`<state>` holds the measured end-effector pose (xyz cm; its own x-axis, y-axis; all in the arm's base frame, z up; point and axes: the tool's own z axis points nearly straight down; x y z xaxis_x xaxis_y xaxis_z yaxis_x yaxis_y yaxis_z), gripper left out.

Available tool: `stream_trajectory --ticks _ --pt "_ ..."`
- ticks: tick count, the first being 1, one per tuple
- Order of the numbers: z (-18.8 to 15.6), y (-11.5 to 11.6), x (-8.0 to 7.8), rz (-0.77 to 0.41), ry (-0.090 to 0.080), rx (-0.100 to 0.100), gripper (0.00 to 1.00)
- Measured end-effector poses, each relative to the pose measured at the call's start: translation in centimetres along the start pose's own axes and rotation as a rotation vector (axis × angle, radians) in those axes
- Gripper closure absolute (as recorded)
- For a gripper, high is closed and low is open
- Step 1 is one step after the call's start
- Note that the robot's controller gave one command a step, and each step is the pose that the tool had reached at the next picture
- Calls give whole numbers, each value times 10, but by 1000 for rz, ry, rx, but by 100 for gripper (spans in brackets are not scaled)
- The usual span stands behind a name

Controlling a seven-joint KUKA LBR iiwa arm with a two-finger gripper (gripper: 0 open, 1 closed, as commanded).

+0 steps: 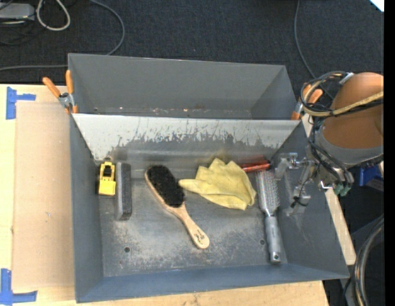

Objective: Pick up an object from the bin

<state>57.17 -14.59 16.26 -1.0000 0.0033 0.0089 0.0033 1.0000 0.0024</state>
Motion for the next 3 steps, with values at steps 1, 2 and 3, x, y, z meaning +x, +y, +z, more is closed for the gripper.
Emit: stream_trajectory --ticks 1,2,3 --pt "-5 1 -2 -6 -8 2 0" --pt "94 4 29 -560 -2 -4 0" --pt "7 14 47 -616 -10 5 0"
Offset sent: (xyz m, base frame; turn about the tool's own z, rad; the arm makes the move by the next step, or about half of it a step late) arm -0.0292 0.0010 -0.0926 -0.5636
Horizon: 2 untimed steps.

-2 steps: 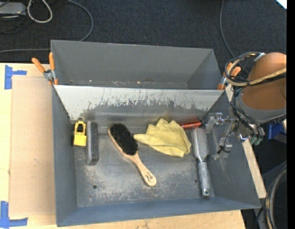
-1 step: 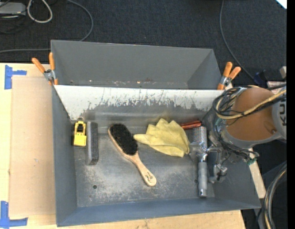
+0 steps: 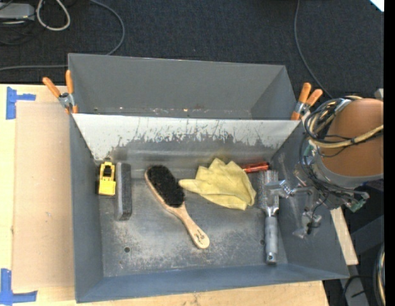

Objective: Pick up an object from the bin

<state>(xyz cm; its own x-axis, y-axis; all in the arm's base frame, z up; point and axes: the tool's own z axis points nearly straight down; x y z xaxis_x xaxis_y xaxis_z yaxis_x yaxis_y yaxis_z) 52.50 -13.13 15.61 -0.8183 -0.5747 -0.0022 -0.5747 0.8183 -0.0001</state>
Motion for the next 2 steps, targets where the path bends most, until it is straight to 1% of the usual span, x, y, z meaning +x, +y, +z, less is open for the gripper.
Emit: stream_trajectory --ticks 1,2 --pt "59 6 1 -363 12 -25 0" --pt "86 3 -7 -483 -4 -11 0"
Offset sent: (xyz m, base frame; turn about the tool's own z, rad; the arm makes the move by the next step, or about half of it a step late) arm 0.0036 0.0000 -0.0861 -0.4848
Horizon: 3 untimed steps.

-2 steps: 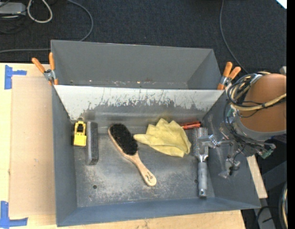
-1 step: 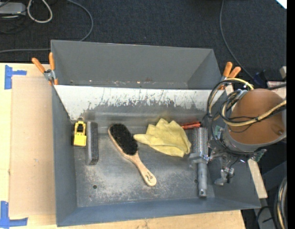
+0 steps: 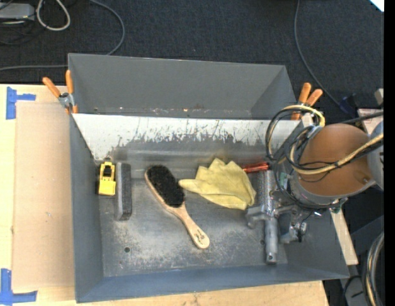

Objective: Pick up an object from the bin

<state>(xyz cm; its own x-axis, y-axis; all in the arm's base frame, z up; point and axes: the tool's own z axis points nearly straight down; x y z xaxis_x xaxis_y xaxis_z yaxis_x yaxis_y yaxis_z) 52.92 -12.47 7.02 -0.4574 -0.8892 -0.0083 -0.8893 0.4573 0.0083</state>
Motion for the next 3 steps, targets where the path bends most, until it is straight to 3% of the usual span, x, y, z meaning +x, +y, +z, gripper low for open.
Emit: stream_trajectory --ticks 1,3 --pt "1 3 -1 -129 6 -5 100" --pt "-5 5 -3 -160 6 -10 100"
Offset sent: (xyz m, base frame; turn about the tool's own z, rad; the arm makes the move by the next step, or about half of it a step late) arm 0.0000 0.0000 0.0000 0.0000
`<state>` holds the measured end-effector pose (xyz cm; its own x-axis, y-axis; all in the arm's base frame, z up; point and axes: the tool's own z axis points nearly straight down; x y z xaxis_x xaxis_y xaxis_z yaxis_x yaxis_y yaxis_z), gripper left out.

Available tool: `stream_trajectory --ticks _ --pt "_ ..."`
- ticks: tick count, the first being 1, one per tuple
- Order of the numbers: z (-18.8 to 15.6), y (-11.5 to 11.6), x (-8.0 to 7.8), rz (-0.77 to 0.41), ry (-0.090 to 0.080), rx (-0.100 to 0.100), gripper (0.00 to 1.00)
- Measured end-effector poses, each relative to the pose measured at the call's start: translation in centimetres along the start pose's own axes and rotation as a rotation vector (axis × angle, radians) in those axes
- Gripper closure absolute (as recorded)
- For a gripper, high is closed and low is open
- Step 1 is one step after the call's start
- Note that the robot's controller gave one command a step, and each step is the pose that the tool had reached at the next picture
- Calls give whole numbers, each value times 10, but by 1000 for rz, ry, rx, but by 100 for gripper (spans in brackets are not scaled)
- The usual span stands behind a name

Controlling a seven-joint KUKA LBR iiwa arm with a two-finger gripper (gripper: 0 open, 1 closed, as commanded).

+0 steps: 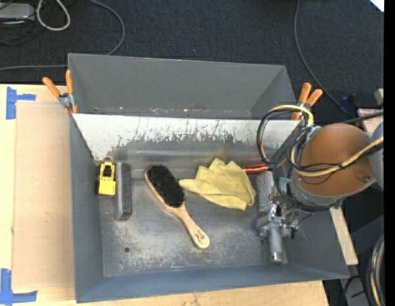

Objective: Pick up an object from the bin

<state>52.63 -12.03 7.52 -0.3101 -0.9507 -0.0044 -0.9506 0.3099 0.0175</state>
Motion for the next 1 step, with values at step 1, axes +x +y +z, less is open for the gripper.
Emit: stream_trajectory --ticks 1 --pt "-41 3 -1 2 -1 -10 100"
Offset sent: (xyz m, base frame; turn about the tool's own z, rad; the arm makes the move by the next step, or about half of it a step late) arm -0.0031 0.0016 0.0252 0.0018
